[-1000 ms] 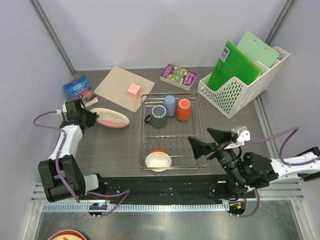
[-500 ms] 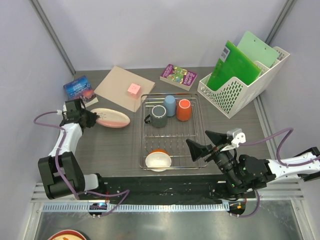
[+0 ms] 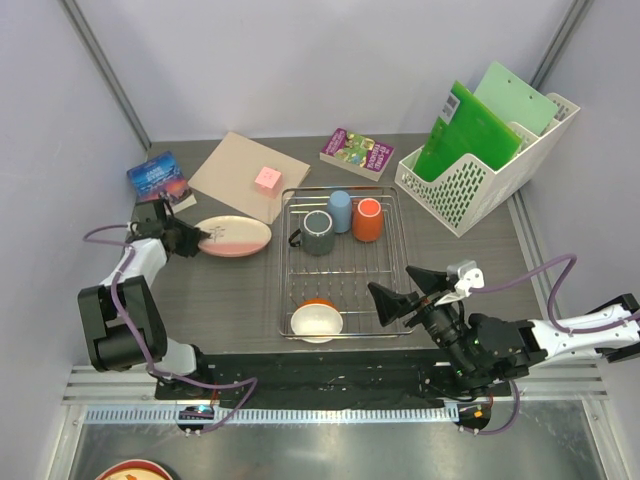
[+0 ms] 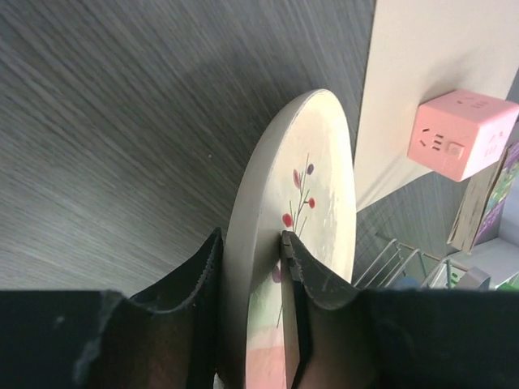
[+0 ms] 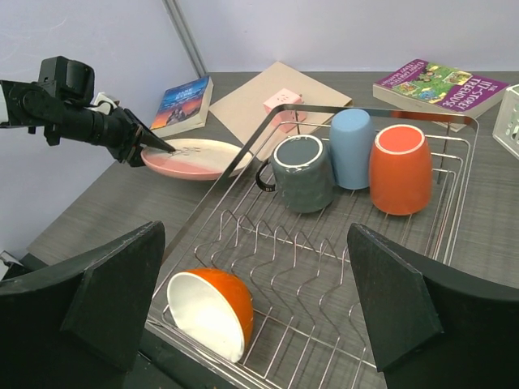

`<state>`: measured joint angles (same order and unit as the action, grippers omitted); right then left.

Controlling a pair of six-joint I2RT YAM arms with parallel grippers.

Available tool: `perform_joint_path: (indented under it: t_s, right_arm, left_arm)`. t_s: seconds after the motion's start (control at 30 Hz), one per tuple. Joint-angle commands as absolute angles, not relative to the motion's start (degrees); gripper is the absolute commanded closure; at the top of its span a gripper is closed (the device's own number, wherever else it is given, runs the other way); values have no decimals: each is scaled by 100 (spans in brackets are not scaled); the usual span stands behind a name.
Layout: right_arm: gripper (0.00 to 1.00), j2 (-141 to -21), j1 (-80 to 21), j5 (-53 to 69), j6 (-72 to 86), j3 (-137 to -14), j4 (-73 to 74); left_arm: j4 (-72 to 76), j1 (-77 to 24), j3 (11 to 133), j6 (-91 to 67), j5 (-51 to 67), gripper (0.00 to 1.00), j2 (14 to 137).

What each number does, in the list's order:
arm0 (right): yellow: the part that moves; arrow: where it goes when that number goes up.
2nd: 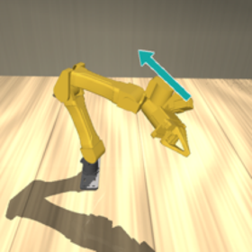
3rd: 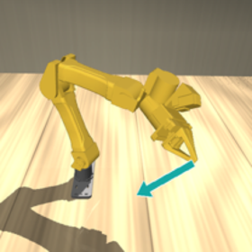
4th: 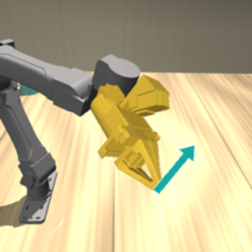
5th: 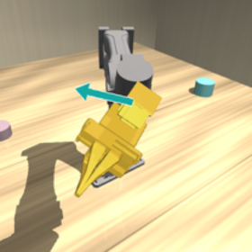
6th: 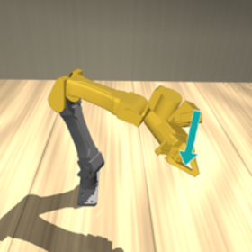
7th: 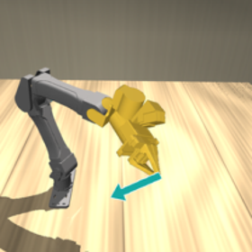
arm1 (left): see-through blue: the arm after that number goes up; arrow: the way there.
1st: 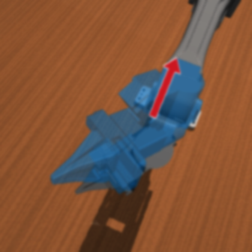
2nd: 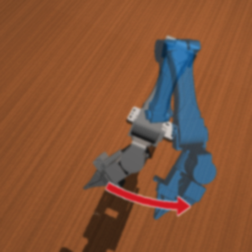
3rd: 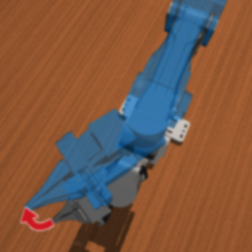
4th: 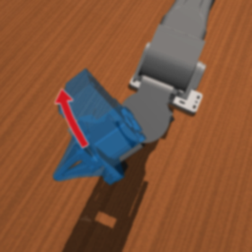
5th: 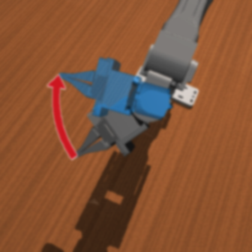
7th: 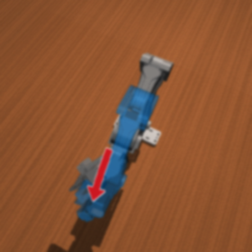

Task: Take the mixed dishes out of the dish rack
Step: Place the plate at the center of the board, then pick up the bowl from the dish rack.

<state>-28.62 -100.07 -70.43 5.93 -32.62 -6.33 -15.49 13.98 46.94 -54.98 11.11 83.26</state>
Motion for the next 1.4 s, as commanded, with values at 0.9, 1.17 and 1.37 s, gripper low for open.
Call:
perform_joint_path:
  t_s: [0.9, 1.17, 1.37]
  right_arm:
    - [0, -2944, -10037, -6944, 1230, -3252, -404]
    - [0, -4339, -10011, -7356, 774, -4146, 190]
    - [0, -4518, -9687, -7156, 738, -4614, 281]
  left_arm:
    - [-4781, 1012, 5431, -4272, 703, 33, 6347]
    - [-4140, -482, 5528, -4711, 378, 0, 5178]
    - [-3420, -1747, 5546, -3772, 210, 0, 4869]
